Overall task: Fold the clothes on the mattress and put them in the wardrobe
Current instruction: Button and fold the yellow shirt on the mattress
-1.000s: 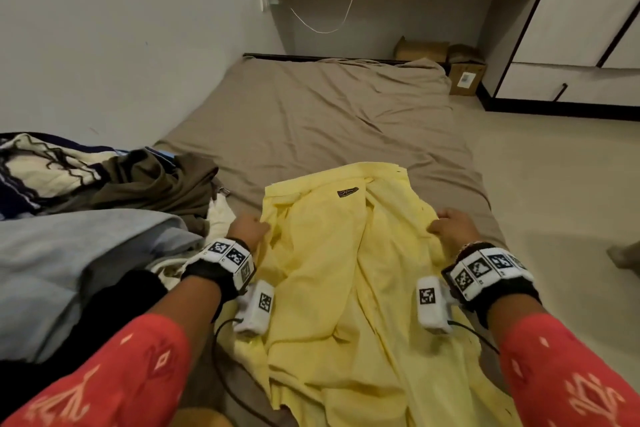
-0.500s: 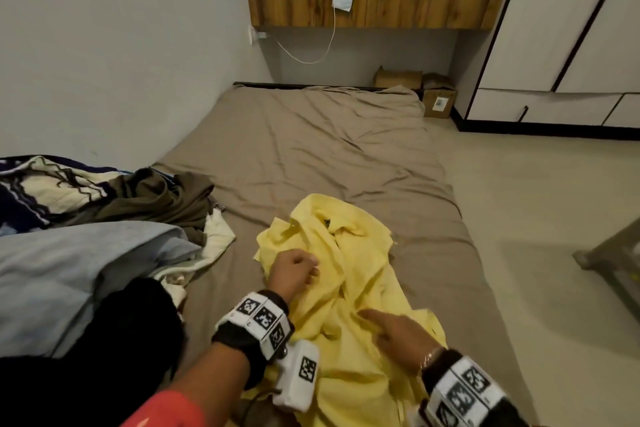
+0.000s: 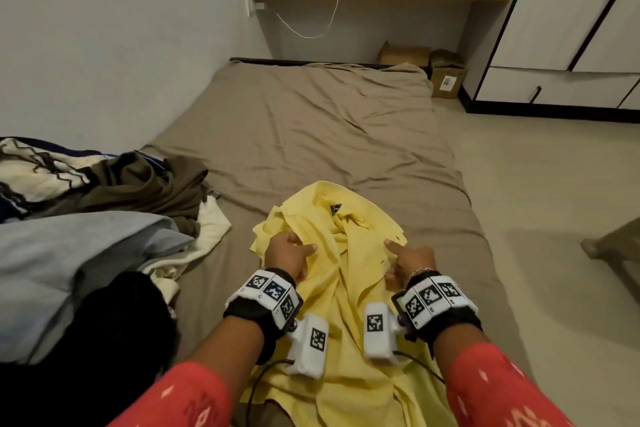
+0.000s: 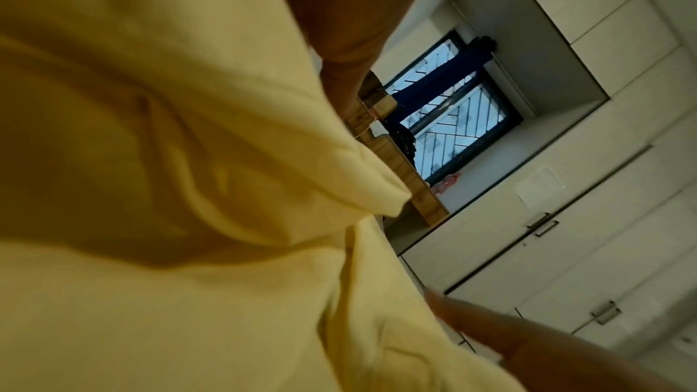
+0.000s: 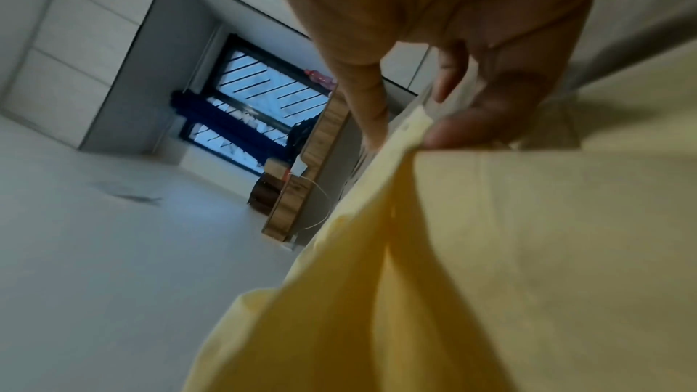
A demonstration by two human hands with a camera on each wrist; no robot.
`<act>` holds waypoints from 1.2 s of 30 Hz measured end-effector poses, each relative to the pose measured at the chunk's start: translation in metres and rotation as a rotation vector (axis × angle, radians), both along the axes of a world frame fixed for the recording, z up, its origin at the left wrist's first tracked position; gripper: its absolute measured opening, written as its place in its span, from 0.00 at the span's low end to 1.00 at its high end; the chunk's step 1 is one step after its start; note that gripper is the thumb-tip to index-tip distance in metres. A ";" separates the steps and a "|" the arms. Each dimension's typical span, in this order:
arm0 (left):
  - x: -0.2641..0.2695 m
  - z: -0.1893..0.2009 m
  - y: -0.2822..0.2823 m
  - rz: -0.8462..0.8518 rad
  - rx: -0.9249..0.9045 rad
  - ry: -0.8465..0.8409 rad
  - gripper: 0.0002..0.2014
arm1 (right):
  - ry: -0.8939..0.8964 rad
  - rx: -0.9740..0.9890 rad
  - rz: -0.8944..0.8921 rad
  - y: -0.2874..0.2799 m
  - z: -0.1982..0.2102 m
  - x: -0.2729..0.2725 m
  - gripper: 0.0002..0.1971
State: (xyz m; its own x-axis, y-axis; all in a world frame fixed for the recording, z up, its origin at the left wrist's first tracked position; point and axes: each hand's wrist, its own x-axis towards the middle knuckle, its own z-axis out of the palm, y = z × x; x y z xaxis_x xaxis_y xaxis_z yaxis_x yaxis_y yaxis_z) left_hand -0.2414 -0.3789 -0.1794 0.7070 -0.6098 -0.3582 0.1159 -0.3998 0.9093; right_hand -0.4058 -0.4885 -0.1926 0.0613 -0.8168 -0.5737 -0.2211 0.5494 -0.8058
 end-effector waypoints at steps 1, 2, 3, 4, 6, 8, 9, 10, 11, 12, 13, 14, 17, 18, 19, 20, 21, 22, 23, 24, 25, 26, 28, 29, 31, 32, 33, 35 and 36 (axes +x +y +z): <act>0.001 -0.002 -0.001 0.018 0.017 -0.007 0.18 | 0.001 -0.001 -0.010 0.002 -0.004 0.000 0.13; 0.002 -0.002 -0.001 0.028 0.028 -0.013 0.20 | -0.009 -0.001 0.010 0.007 -0.005 -0.001 0.11; 0.002 -0.001 -0.001 0.036 0.030 -0.041 0.20 | -0.024 -0.011 0.029 0.011 -0.007 -0.001 0.13; 0.002 0.000 0.000 0.030 0.025 -0.084 0.18 | -0.038 -0.045 0.028 0.015 -0.006 -0.002 0.16; -0.001 0.006 0.004 0.003 -0.027 -0.197 0.11 | 0.035 -0.223 -0.017 0.024 -0.002 -0.003 0.16; -0.008 0.017 0.010 0.012 -0.121 -0.285 0.08 | 0.149 -0.410 -0.055 0.031 0.007 -0.003 0.13; -0.011 0.021 0.013 0.020 -0.161 -0.322 0.09 | 0.182 -0.462 -0.044 0.034 0.012 -0.002 0.12; -0.014 0.024 0.016 0.025 -0.187 -0.349 0.09 | 0.181 -0.470 -0.023 0.037 0.017 -0.002 0.12; -0.017 0.028 0.020 0.033 -0.198 -0.376 0.09 | 0.128 -0.430 -0.001 0.040 0.021 -0.003 0.12; -0.020 0.030 0.022 0.036 -0.202 -0.398 0.09 | 0.028 -0.336 0.009 0.042 0.023 -0.003 0.13; -0.024 0.032 0.025 0.034 -0.204 -0.423 0.08 | -0.080 -0.217 0.016 0.045 0.025 -0.003 0.13; -0.027 0.034 0.027 0.017 -0.208 -0.459 0.08 | -0.166 -0.112 0.026 0.050 0.029 -0.003 0.13; -0.039 0.033 0.036 -0.114 -0.230 -0.616 0.10 | -0.284 0.005 0.070 0.059 0.036 -0.004 0.15; -0.044 0.033 0.039 -0.177 -0.237 -0.672 0.10 | -0.289 -0.022 0.105 0.062 0.040 -0.002 0.15; -0.048 0.031 0.041 -0.243 -0.239 -0.737 0.10 | -0.290 -0.070 0.144 0.065 0.043 -0.001 0.14; -0.052 0.030 0.043 -0.308 -0.225 -0.797 0.10 | -0.295 -0.121 0.180 0.068 0.045 0.001 0.13; -0.055 0.028 0.044 -0.357 -0.212 -0.844 0.10 | -0.302 -0.170 0.210 0.073 0.047 0.002 0.11; -0.059 0.028 0.046 -0.396 -0.201 -0.854 0.10 | -0.308 -0.218 0.236 0.078 0.049 0.002 0.09; -0.062 0.028 0.048 -0.423 -0.218 -0.839 0.10 | -0.310 -0.265 0.253 0.082 0.049 0.002 0.07; -0.064 0.029 0.051 -0.436 -0.253 -0.789 0.12 | -0.312 -0.305 0.260 0.086 0.048 0.001 0.06; -0.066 0.029 0.053 -0.427 -0.297 -0.722 0.14 | -0.319 -0.335 0.261 0.088 0.046 -0.001 0.06; -0.067 0.030 0.056 -0.414 -0.324 -0.644 0.15 | -0.326 -0.354 0.259 0.090 0.044 -0.004 0.08; -0.069 0.032 0.061 -0.388 -0.335 -0.479 0.08 | -0.327 -0.363 0.263 0.093 0.042 -0.008 0.09; -0.069 0.034 0.063 -0.382 -0.335 -0.380 0.03 | -0.324 -0.360 0.269 0.095 0.042 -0.009 0.09; -0.070 0.034 0.065 -0.350 -0.315 -0.262 0.08 | -0.327 -0.354 0.280 0.100 0.043 -0.010 0.09; -0.070 0.034 0.066 -0.327 -0.298 -0.266 0.10 | -0.327 -0.358 0.280 0.102 0.043 -0.009 0.09; -0.070 0.034 0.066 -0.296 -0.285 -0.309 0.12 | -0.313 -0.384 0.274 0.103 0.043 -0.010 0.09; -0.069 0.036 0.066 -0.241 -0.252 -0.424 0.13 | -0.245 -0.526 0.225 0.104 0.043 -0.012 0.09; -0.069 0.038 0.067 -0.238 -0.238 -0.451 0.13 | -0.212 -0.620 0.204 0.104 0.042 -0.013 0.09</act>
